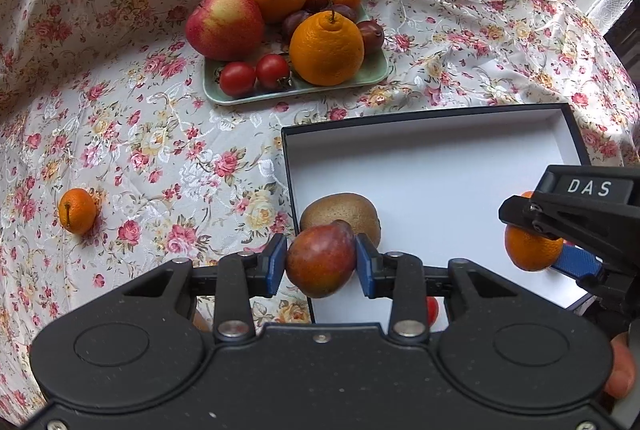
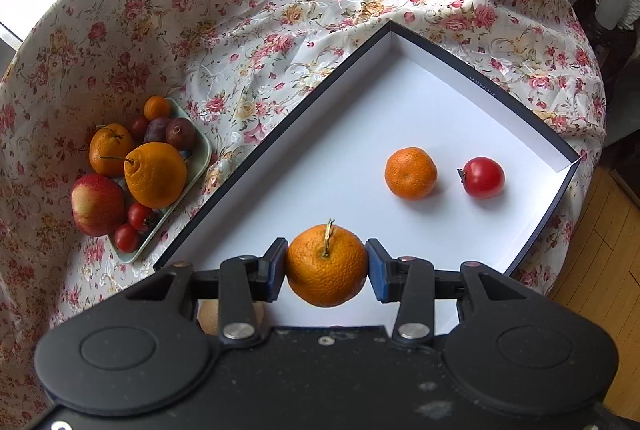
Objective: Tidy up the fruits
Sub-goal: 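Carry the mandarin with the right tool over the box while the left tool carries the pear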
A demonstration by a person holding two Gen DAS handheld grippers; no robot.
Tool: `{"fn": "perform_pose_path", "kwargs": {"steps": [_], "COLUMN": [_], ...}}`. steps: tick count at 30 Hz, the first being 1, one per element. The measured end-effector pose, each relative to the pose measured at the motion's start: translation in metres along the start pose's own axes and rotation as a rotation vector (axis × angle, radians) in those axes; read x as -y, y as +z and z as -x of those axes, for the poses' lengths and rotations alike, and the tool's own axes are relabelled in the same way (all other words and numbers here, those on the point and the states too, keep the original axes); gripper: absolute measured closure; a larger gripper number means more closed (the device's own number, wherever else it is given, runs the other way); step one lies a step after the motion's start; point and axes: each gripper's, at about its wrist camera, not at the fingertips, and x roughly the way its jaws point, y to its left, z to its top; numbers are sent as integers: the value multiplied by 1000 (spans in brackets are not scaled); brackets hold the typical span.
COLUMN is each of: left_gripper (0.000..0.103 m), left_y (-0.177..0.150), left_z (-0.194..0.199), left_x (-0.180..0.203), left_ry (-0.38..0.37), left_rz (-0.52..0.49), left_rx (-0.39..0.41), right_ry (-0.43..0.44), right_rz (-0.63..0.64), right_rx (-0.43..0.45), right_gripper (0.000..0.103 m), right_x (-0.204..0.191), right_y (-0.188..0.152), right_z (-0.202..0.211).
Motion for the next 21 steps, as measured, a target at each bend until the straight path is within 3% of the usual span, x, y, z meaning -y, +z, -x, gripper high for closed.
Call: {"fn": "perform_pose_path", "kwargs": {"steps": [10,21], "left_gripper": [58,58], "left_y": [1,-1], "left_z": [-10,-21], "left_x": [37,54], "left_ry": [-22,-17], "left_rz": [-36,-66], "left_rx": [-9,-26], "right_ry": [-48,-49], "right_rz": [-37,-33], "right_rx": [-1,-37], "right_gripper": [59,59], "right_x": [39,52], "right_y": [19,27], "right_z": [-4,-8]}}
